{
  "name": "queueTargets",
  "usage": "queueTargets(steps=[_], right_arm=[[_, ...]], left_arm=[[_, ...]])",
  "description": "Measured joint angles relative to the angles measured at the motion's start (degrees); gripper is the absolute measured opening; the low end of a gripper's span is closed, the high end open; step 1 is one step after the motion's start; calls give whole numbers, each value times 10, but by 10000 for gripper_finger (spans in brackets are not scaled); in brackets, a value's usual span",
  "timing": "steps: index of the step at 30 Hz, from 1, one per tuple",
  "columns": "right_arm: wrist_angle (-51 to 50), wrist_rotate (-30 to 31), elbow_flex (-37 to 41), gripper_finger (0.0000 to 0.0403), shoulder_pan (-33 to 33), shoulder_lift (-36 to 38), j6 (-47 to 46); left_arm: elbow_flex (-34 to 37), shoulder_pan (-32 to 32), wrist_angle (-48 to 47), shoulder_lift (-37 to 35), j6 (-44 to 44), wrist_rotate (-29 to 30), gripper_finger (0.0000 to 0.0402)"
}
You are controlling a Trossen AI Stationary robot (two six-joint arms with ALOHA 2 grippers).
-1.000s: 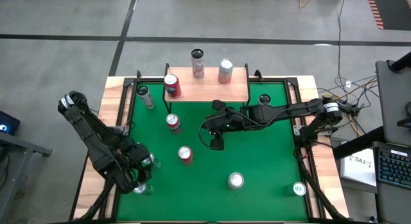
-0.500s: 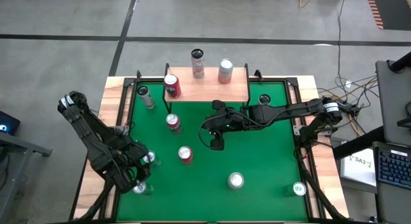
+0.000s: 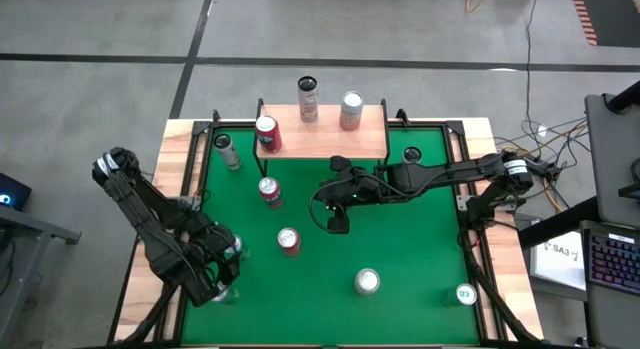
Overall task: Place canned beverage on shelf
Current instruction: Put the top left blue soda can on the shelf
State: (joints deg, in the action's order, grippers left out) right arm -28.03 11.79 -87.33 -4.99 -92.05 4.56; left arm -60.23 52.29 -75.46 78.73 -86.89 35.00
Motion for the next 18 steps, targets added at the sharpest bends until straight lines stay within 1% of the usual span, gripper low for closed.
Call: queueTargets(steps=[13, 16, 18], right_arm=[[0, 0, 0, 13, 0, 0, 0], [0, 0, 0, 13, 0, 0, -1], [0, 0, 0, 13, 0, 0, -4]], left_arm=[[0, 0, 0, 83, -36, 0, 312], [0, 0, 0, 94, -37, 0, 301], [0, 0, 0, 97, -37, 0, 284]])
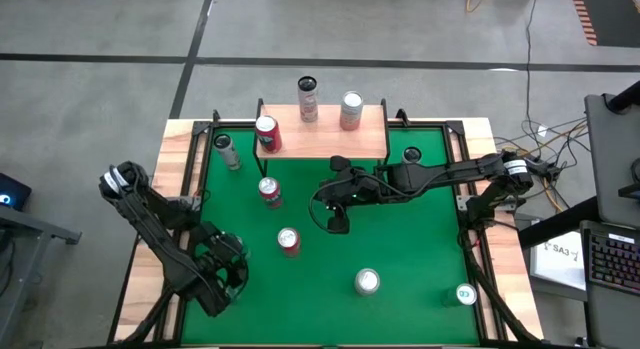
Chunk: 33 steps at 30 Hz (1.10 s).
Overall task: Place canned beverage on shelf
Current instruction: Put the top left blue soda can on the shelf
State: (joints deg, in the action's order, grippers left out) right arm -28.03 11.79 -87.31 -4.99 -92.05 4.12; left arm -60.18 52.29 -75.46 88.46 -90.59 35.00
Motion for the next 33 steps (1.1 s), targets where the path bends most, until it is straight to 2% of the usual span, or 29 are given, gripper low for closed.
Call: queueTargets(steps=[5, 12, 20, 25, 33], right_arm=[[0, 0, 0, 13, 0, 0, 0], [0, 0, 0, 13, 0, 0, 0], [0, 0, 0, 13, 0, 0, 3], [3, -3, 0, 13, 0, 0, 11], [21, -16, 0, 13, 0, 0, 20]], left_arm=[[0, 0, 3, 1, -4, 3, 235], [-1, 0, -1, -11, -5, -5, 232], [-51, 0, -59, -13, -5, 4, 233], [-114, 0, -94, -16, 0, 54, 233], [-224, -9, -110, -21, 61, 184, 233]])
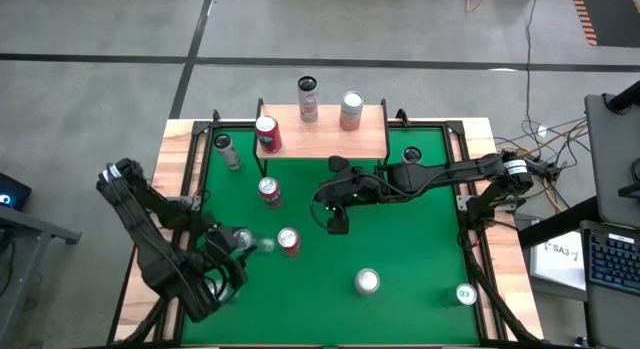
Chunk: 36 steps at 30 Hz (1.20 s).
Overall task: Place canned beverage on shelf
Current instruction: Put the top left blue soda can on the shelf
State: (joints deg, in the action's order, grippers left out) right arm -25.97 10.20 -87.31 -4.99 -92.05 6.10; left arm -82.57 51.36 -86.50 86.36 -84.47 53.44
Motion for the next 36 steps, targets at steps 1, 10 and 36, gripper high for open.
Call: queueTargets(steps=[1, 10, 36], right_arm=[[3, -11, 0, 13, 0, 0, 1], [56, -85, 0, 13, 0, 0, 0], [91, -88, 0, 51, -4, -4, -30]], left_arm=[[-10, -5, -1, -1, 13, 9, 233], [-30, -73, -1, -2, 111, 31, 233], [-30, -127, 55, -74, 270, 57, 233]])
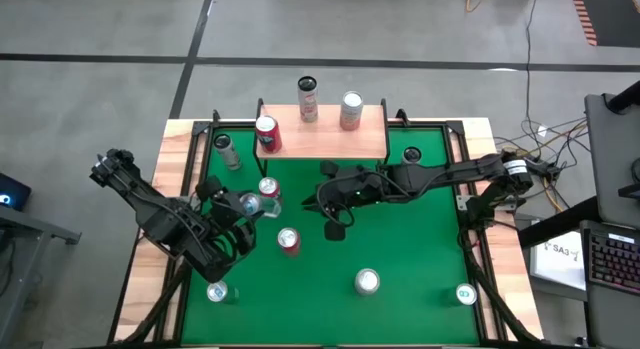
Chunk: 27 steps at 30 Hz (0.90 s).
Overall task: Place canned beverage on shelf
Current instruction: Put the top left blue soda can on the shelf
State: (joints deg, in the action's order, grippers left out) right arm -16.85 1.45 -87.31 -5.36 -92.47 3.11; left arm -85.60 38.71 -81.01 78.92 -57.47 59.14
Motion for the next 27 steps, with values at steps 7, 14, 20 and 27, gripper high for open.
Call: queueTargets(steps=[7, 14, 20, 27], right_arm=[[69, 0, -1, 173, -3, -43, 20], [139, 2, -5, 280, -3, -59, 34], [157, 0, -5, 316, -3, -59, 33], [209, 5, -6, 313, -4, -81, 43]], left_arm=[[0, 0, 7, 0, -1, 5, 233], [0, 0, 9, 0, -2, 4, 233], [0, -7, 11, 0, -2, 5, 233], [0, -18, 51, 1, 3, 32, 233]])
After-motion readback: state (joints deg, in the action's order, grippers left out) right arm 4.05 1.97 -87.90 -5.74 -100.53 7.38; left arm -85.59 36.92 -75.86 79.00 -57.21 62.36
